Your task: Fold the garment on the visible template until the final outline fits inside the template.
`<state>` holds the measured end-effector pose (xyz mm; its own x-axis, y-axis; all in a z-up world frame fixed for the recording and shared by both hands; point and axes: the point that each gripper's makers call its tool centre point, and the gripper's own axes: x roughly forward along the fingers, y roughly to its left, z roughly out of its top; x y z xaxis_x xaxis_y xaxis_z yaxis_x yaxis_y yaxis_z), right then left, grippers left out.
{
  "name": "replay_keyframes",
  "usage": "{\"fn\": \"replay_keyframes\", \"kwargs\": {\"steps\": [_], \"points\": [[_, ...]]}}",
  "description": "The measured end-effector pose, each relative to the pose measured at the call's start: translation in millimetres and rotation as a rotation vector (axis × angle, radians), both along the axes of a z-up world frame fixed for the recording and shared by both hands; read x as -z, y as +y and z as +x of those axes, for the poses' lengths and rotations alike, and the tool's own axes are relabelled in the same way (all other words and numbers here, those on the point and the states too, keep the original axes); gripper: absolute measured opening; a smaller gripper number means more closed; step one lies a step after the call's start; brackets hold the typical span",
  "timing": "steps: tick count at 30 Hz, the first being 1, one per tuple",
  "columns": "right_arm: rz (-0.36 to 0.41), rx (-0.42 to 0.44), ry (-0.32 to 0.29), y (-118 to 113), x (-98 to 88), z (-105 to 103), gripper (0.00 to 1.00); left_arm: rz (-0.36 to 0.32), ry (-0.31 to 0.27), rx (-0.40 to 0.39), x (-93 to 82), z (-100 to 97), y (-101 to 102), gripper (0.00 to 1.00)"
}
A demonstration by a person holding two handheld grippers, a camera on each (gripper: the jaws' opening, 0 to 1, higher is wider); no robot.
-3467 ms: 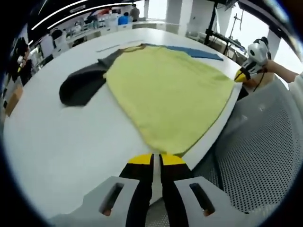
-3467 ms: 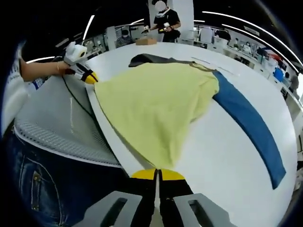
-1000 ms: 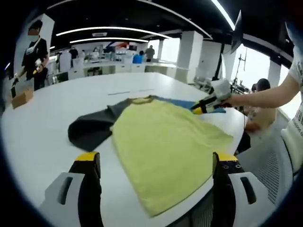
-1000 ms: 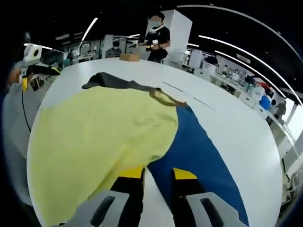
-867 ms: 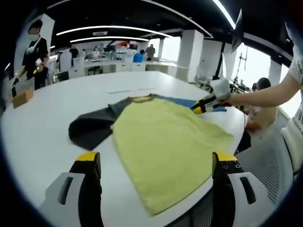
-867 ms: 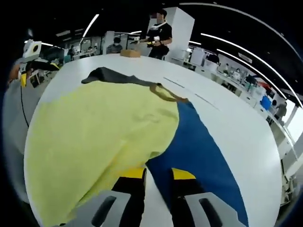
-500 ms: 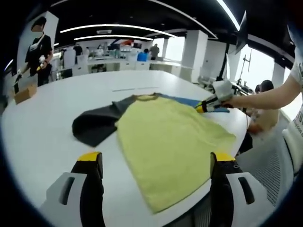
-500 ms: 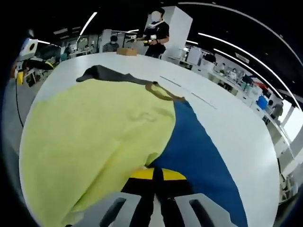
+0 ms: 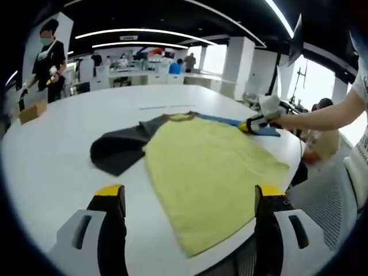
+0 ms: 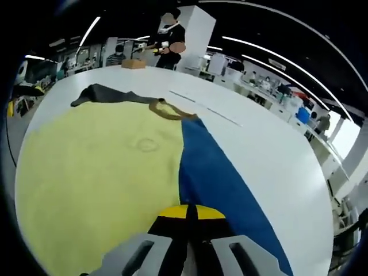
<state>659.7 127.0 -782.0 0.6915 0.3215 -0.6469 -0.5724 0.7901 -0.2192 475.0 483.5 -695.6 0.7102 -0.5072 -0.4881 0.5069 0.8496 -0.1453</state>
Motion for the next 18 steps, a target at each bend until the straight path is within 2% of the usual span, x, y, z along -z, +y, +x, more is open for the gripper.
{"fn": "replay_keyframes", "kwargs": {"steps": [12,18], "points": [[-0.006,0.025,0.01,-5.2,2.0,3.6,0.0,0.008,-0.004,0.002,7.7,6.0,12.3,0.9],[-0.012,0.034,0.008,-11.6,2.5,7.2,0.0,0.008,-0.002,0.007,9.3,5.1,10.3,0.91]]}}
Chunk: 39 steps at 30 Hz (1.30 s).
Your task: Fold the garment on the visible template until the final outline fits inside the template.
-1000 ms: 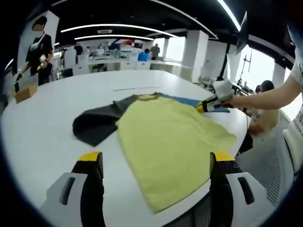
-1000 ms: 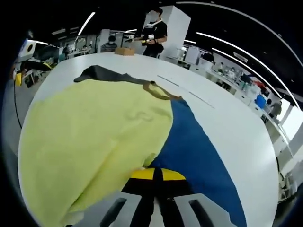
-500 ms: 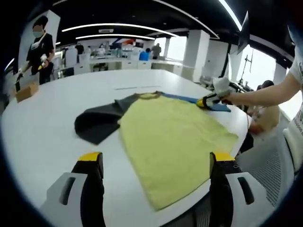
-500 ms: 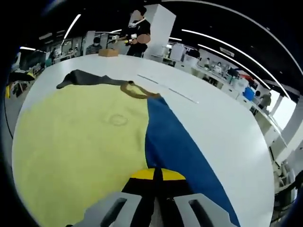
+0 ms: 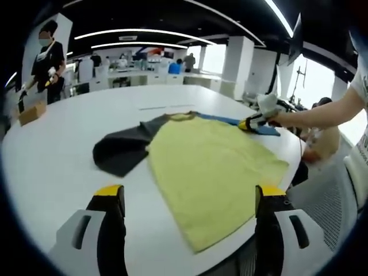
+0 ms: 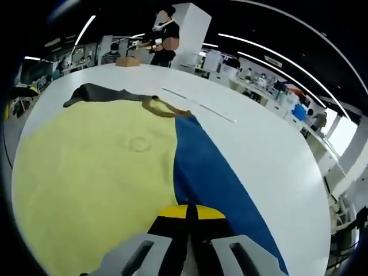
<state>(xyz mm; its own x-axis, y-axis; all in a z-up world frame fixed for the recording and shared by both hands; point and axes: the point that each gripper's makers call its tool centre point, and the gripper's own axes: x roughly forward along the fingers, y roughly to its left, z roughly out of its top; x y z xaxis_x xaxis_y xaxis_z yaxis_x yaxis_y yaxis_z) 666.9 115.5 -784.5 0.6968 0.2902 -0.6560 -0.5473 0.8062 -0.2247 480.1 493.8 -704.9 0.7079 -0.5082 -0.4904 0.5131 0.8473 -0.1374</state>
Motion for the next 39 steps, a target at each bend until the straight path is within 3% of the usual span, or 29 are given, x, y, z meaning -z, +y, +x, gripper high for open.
{"fn": "replay_keyframes", "kwargs": {"steps": [5,8,10,12,18,23,32,39], "points": [[0.082,0.037,0.004,1.1,-7.5,-3.3,0.01,0.002,-0.004,-0.001,-1.5,0.6,-1.2,0.92],[0.139,0.068,-0.01,-3.7,-16.3,-4.9,0.16,-0.001,-0.01,-0.002,-4.4,0.6,-3.5,0.93],[0.202,0.109,0.014,-7.1,-18.6,-7.7,0.31,0.002,-0.011,0.001,-5.7,0.2,-5.7,0.94],[0.208,0.126,-0.002,-15.1,-23.3,-7.9,0.39,0.003,-0.011,0.004,-5.5,0.3,-6.8,0.95],[0.234,0.189,0.026,-31.6,-27.3,-17.0,0.58,0.001,-0.015,0.018,-7.2,0.7,-12.9,0.97],[0.249,0.222,0.023,-46.5,-30.9,-23.9,0.67,0.001,-0.012,0.031,-6.6,-0.6,-15.9,0.99],[0.268,0.332,0.044,-91.1,-26.7,-39.3,0.75,0.006,-0.023,0.044,-10.0,0.2,-20.8,0.99],[0.278,0.447,0.027,-132.1,-28.8,-51.5,0.7,0.01,-0.023,0.052,-9.4,-0.3,-24.1,0.99]]}}
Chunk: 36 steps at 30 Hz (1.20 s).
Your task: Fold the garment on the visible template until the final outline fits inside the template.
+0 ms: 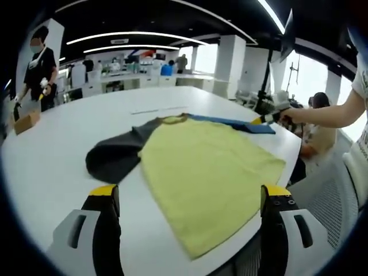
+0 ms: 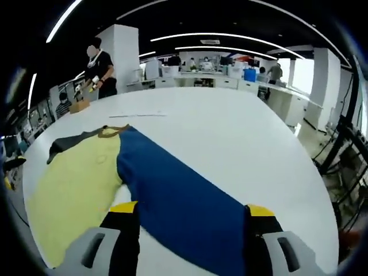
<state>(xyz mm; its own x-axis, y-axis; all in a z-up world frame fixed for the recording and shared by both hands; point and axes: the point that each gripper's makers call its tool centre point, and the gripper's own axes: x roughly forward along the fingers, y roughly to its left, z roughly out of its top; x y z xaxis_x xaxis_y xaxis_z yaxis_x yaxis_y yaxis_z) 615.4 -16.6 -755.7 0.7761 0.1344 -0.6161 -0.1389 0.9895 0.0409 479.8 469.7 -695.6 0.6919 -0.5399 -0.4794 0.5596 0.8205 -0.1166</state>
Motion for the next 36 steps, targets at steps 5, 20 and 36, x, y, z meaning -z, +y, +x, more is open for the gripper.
{"fn": "replay_keyframes", "kwargs": {"steps": [5,20,36], "points": [[0.001,0.044,0.001,-16.5,-0.9,-10.9,0.67,-0.003,0.003,0.003,-1.1,-2.4,-5.1,0.99],[-0.023,0.181,0.055,-68.9,15.2,-40.2,0.55,-0.009,0.013,0.01,-2.4,-8.2,-14.8,0.98],[-0.065,0.271,0.08,-101.5,26.2,-52.9,0.29,-0.005,0.023,-0.002,-4.0,-14.6,-16.3,0.97]]}}
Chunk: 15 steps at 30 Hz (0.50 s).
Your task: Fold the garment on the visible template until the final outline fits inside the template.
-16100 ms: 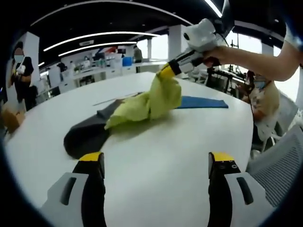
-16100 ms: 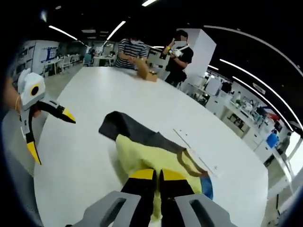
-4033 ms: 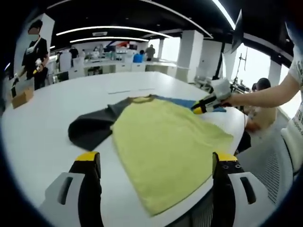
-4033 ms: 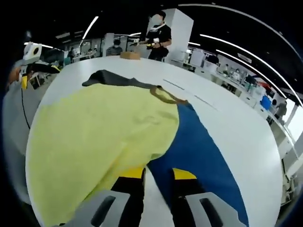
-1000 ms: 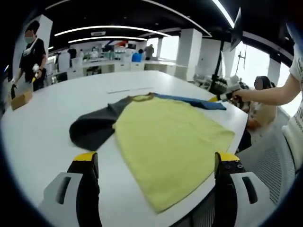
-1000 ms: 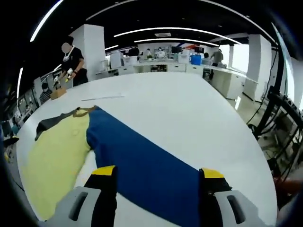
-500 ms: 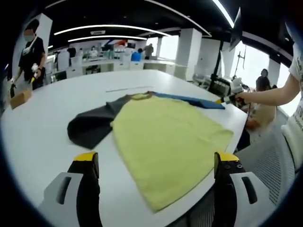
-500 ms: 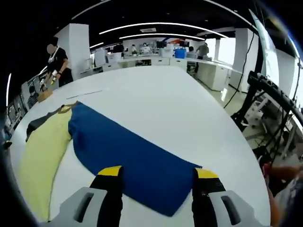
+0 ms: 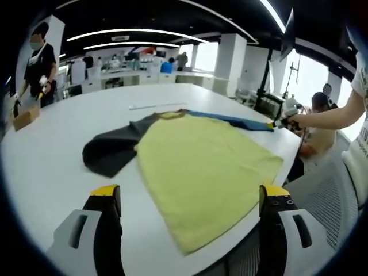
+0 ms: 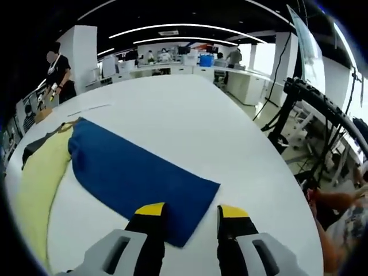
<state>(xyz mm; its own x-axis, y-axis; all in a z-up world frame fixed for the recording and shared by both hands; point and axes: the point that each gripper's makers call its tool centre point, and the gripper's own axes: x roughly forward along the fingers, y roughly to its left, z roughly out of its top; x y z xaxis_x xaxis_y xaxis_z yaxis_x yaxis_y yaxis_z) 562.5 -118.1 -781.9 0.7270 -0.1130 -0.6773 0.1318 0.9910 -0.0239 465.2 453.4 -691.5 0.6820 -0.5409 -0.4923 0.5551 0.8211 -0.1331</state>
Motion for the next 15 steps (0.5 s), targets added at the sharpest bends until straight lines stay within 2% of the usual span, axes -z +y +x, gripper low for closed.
{"fn": "replay_keyframes", "kwargs": {"steps": [6,12,15], "points": [[0.024,0.014,-0.021,1.8,2.0,2.3,0.19,0.005,0.0,-0.005,-1.7,-0.9,1.6,0.97],[0.067,0.121,-0.035,-17.2,5.0,2.8,0.07,0.003,-0.007,-0.014,-4.4,-0.6,2.3,0.99],[0.062,0.106,-0.019,-15.5,5.3,4.7,0.07,0.004,-0.007,-0.013,-4.8,-0.9,2.0,0.98]]}}
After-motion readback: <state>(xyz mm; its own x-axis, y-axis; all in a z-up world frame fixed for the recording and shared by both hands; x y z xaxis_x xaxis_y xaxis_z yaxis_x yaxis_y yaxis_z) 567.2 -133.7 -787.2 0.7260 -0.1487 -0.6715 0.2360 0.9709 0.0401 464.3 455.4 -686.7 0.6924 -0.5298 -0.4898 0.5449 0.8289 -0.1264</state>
